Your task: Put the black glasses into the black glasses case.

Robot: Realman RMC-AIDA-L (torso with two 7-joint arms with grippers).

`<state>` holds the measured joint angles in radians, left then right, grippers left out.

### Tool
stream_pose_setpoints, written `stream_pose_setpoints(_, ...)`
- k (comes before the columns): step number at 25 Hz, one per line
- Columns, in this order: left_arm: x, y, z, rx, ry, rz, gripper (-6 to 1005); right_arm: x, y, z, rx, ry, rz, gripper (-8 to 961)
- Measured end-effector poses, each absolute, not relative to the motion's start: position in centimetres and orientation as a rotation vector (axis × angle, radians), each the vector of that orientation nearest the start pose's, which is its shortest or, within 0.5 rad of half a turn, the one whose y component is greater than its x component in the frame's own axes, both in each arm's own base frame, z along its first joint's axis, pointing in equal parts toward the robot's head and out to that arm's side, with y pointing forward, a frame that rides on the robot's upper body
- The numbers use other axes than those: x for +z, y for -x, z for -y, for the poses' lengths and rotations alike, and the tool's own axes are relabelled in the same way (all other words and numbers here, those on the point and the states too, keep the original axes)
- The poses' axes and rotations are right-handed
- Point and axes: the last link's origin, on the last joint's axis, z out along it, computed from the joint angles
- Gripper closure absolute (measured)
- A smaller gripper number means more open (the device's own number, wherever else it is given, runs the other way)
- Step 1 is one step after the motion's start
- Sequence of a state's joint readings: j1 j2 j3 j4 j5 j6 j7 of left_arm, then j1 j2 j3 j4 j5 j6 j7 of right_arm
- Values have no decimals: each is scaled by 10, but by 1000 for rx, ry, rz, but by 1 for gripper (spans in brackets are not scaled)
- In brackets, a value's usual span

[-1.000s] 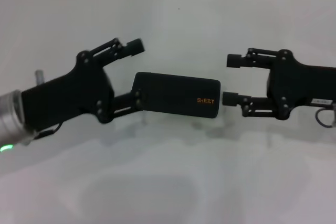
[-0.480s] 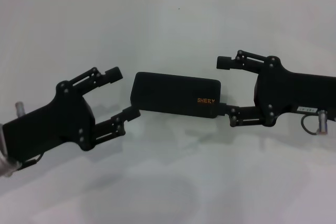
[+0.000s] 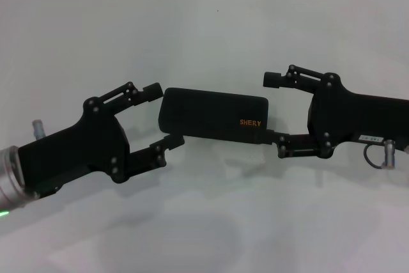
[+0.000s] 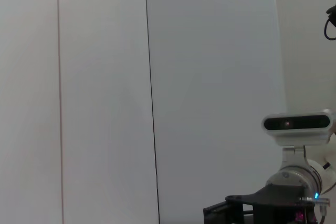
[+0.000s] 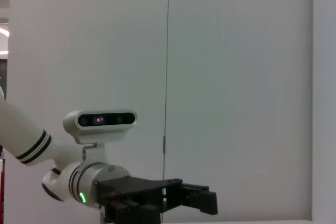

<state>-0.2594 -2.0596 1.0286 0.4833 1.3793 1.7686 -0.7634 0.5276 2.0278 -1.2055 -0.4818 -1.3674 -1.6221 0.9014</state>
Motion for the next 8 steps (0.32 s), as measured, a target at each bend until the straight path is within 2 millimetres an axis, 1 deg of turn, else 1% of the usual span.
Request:
stream_pose_setpoints(4, -6, 272, -248, -1163, 2475, 108, 226, -25, -210, -314, 1095, 2726, 33, 78)
stream_pose_setpoints(8, -6, 268, -253, -1175, 2477, 101, 226, -25, -205, -321, 1076, 2712, 83, 78)
